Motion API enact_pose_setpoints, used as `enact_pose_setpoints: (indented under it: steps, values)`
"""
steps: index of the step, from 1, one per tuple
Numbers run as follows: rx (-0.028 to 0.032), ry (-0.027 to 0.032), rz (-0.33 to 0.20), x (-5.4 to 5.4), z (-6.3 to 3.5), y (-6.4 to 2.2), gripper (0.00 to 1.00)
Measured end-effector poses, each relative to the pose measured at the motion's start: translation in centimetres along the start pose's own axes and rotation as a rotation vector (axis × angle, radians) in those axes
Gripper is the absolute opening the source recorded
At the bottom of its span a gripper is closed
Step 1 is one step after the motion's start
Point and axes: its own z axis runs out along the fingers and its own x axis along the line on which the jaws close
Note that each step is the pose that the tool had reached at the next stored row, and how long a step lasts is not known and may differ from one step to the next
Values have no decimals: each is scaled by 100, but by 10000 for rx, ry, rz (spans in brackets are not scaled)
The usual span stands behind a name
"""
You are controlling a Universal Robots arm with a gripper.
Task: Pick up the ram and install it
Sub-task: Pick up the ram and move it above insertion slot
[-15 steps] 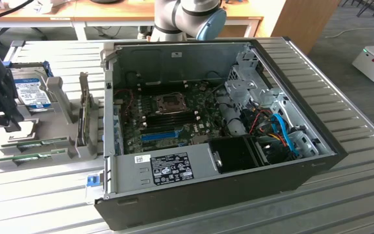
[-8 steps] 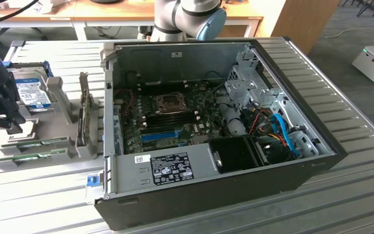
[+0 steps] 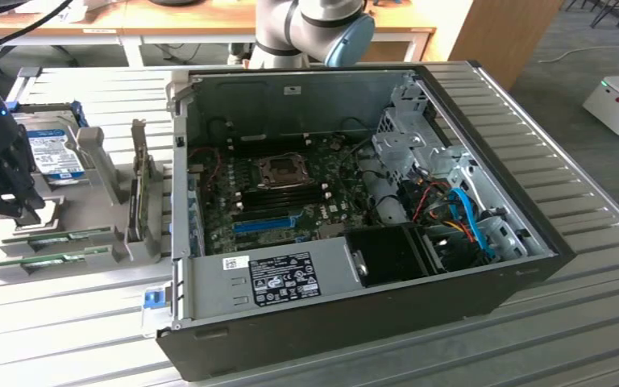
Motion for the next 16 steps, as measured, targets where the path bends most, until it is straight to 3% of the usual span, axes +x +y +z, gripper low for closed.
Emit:
enact_pose_setpoints:
  steps: [16]
  values:
    - [0,0,0,0,168,-3,31]
